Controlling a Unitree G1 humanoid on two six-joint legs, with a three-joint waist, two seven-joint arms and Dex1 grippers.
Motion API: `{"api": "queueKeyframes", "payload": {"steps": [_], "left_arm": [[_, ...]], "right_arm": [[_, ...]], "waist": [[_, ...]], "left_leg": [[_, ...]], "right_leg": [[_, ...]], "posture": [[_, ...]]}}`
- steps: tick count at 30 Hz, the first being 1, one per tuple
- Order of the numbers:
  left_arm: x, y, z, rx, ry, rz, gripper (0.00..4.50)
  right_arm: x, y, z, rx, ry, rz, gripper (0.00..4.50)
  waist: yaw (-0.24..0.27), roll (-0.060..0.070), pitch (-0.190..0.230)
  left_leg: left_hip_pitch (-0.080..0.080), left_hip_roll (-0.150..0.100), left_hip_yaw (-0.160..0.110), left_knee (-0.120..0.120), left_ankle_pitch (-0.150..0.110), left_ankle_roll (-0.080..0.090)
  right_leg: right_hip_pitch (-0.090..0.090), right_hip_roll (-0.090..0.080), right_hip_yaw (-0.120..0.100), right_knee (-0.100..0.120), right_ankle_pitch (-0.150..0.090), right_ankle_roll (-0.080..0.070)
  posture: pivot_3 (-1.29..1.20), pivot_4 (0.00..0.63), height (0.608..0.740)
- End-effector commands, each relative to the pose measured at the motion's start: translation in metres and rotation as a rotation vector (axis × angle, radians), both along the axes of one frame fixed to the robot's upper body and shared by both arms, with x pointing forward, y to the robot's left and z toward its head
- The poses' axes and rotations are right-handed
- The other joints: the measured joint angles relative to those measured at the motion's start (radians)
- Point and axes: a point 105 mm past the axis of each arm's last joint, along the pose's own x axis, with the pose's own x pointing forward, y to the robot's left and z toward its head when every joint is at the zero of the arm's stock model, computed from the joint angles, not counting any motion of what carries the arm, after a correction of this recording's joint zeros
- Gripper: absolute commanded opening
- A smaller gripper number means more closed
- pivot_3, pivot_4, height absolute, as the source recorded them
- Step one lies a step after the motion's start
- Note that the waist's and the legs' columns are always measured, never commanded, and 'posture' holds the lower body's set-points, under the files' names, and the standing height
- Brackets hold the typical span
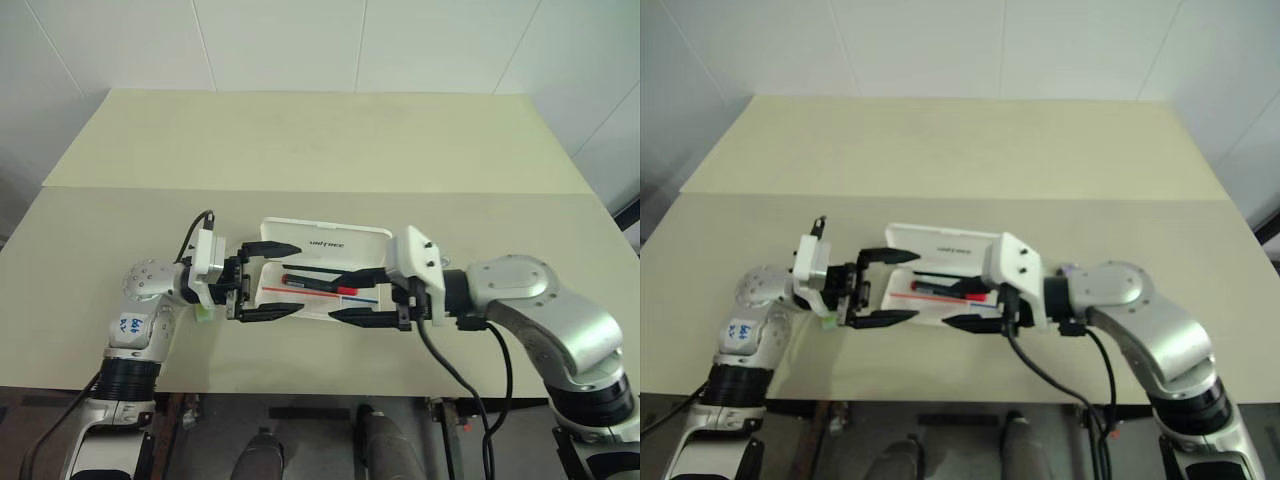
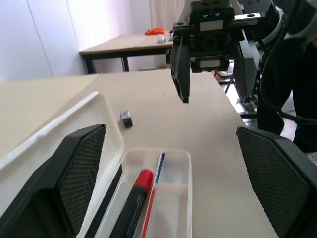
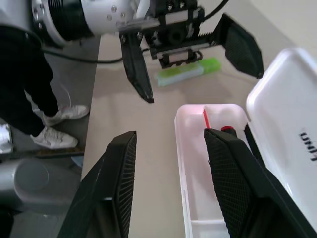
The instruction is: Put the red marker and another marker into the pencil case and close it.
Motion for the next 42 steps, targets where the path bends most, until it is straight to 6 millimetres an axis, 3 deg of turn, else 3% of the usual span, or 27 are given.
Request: {"api": "queueKeyframes", "payload": {"steps": [1, 6, 9, 14, 20, 25, 29, 32, 37, 42], "left_arm": [[-0.008, -0.009, 0.019, -0.096, -0.022, -0.011, 4.50], [-0.012, -0.015, 0.033, -0.179, -0.019, 0.018, 4.50], [-0.017, -0.014, 0.042, -0.223, -0.026, 0.061, 4.50], [-0.022, -0.007, 0.047, -0.239, -0.035, 0.129, 4.50], [-0.031, 0.008, 0.055, -0.243, -0.052, 0.228, 4.50], [-0.034, 0.047, 0.055, -0.210, -0.047, 0.475, 4.50], [-0.038, 0.068, 0.043, -0.158, 0.007, 0.611, 4.50], [-0.031, 0.086, 0.022, -0.088, 0.102, 0.806, 4.50], [-0.026, 0.094, 0.016, -0.130, 0.124, 0.957, 4.50], [-0.021, 0.105, -0.009, -0.101, 0.192, 1.150, 4.50]], "right_arm": [[-0.004, -0.011, 0.011, 0.036, -0.022, -0.053, 2.29], [0.000, -0.022, 0.009, 0.040, 0.002, -0.121, 2.29], [0.003, -0.029, 0.008, 0.031, 0.005, -0.158, 2.89], [0.004, -0.034, 0.008, 0.032, 0.005, -0.177, 4.49], [0.008, -0.041, 0.008, 0.032, 0.008, -0.209, 4.49], [0.013, -0.049, 0.006, 0.028, 0.019, -0.235, 4.49], [0.016, -0.050, 0.005, 0.024, 0.028, -0.228, 4.49], [0.020, -0.049, 0.006, 0.034, 0.031, -0.219, 4.49], [0.022, -0.051, 0.007, 0.102, 0.046, -0.208, 4.49], [0.021, -0.055, 0.010, 0.228, 0.056, -0.165, 4.49]], "waist": [[0.001, 0.000, 0.000], [0.003, 0.000, 0.000], [0.000, 0.000, 0.000], [0.002, 0.000, 0.000], [0.002, 0.000, 0.000], [0.000, 0.000, 0.000], [0.001, 0.000, 0.000], [0.002, 0.000, 0.000], [0.003, -0.001, 0.001], [0.001, -0.001, 0.001]], "left_leg": [[0.000, 0.000, 0.000, 0.000, 0.000, 0.000], [-0.001, 0.000, 0.000, 0.002, 0.000, 0.000], [0.000, 0.000, 0.000, 0.002, 0.000, 0.000], [0.000, 0.000, 0.000, 0.003, 0.000, 0.000], [0.000, 0.000, 0.000, 0.003, 0.000, 0.000], [0.000, 0.000, 0.000, 0.003, 0.000, 0.000], [0.000, 0.000, 0.000, 0.003, 0.000, 0.000], [0.000, 0.000, 0.000, 0.003, 0.000, 0.000], [0.000, 0.000, 0.000, 0.004, 0.000, 0.000], [0.002, 0.000, 0.001, 0.003, 0.000, 0.000]], "right_leg": [[0.000, 0.000, 0.000, 0.000, 0.000, 0.000], [0.000, 0.000, 0.000, 0.000, 0.000, 0.000], [0.000, 0.000, 0.000, 0.001, 0.000, 0.000], [0.000, 0.000, 0.001, 0.001, 0.000, 0.000], [0.000, 0.000, 0.001, 0.000, 0.000, -0.001], [0.000, 0.000, 0.001, 0.000, -0.002, -0.004], [0.000, 0.000, 0.001, 0.000, -0.005, -0.009], [0.000, 0.000, 0.001, 0.000, -0.006, -0.011], [0.001, 0.000, 0.001, 0.000, -0.007, -0.013], [0.002, 0.000, 0.001, 0.000, -0.006, -0.011]], "posture": [[0.00, 0.150, 0.740], [0.00, 0.150, 0.740], [0.00, 0.150, 0.740], [0.00, 0.150, 0.740], [0.00, 0.150, 0.740], [0.00, 0.150, 0.740], [0.00, 0.150, 0.740], [0.00, 0.150, 0.740], [0.00, 0.150, 0.740], [0.00, 0.150, 0.740]]}}
